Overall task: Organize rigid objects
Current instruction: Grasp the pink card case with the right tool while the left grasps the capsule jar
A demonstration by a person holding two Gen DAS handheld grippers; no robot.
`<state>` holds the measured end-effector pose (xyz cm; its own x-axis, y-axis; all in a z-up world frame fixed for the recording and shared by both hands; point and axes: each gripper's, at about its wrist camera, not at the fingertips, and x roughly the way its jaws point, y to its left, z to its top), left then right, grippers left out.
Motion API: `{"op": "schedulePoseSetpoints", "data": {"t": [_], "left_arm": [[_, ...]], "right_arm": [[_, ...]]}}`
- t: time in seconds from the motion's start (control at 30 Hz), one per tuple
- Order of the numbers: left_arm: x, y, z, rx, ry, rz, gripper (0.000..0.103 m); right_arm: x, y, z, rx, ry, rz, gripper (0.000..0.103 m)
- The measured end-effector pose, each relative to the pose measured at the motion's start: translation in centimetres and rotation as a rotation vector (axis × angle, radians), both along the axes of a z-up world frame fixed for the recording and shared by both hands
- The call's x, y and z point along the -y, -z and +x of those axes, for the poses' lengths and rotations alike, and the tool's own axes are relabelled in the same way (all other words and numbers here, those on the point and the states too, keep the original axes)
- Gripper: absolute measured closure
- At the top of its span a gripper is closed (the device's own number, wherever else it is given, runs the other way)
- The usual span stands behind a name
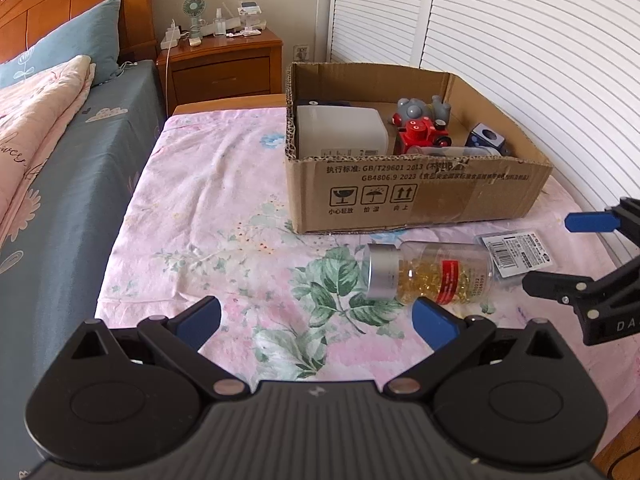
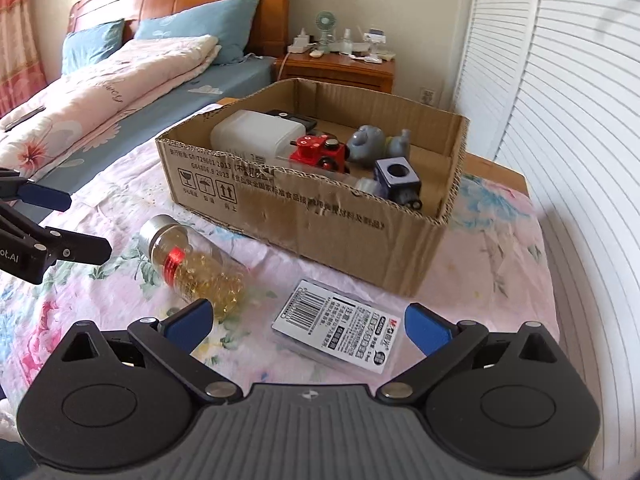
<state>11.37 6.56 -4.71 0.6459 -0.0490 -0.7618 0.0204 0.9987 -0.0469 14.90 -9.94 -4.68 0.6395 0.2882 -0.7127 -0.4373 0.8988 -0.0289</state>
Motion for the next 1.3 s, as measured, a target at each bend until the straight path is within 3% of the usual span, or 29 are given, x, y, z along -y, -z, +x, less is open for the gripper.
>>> {"op": "schedulePoseSetpoints", "data": {"t": [0.37, 0.53, 0.7, 0.93, 1.3], "left_arm": [[0.4, -0.1, -0.2, 0.003, 0.043, -0.016, 0.002], [1.0, 0.2, 0.0, -0.006, 0.096, -0.065, 0.002], [2.3, 0.7, 0.7, -0.010, 0.152, -0.110, 0.002], [4.8, 1.6, 2.3, 0.002, 0.199, -0.086, 0.002], [6.0, 3.3, 4.2, -0.011, 0.150, -0.079, 0.002]], "right_arm": [[-1.4, 4.0, 3.0, -0.122, 0.214, -0.080, 0.000], [0.2, 4.2, 3.4, -0.144, 0.286, -0.041, 0.000], [1.1, 4.3, 2.6, -0.122, 0.273, -0.033, 0.000], [1.3, 4.5, 2.0, -0.081, 0.261, -0.022, 0.000], [1.6, 4.9, 1.3, -0.028, 0.236, -0.004, 0.000]]}}
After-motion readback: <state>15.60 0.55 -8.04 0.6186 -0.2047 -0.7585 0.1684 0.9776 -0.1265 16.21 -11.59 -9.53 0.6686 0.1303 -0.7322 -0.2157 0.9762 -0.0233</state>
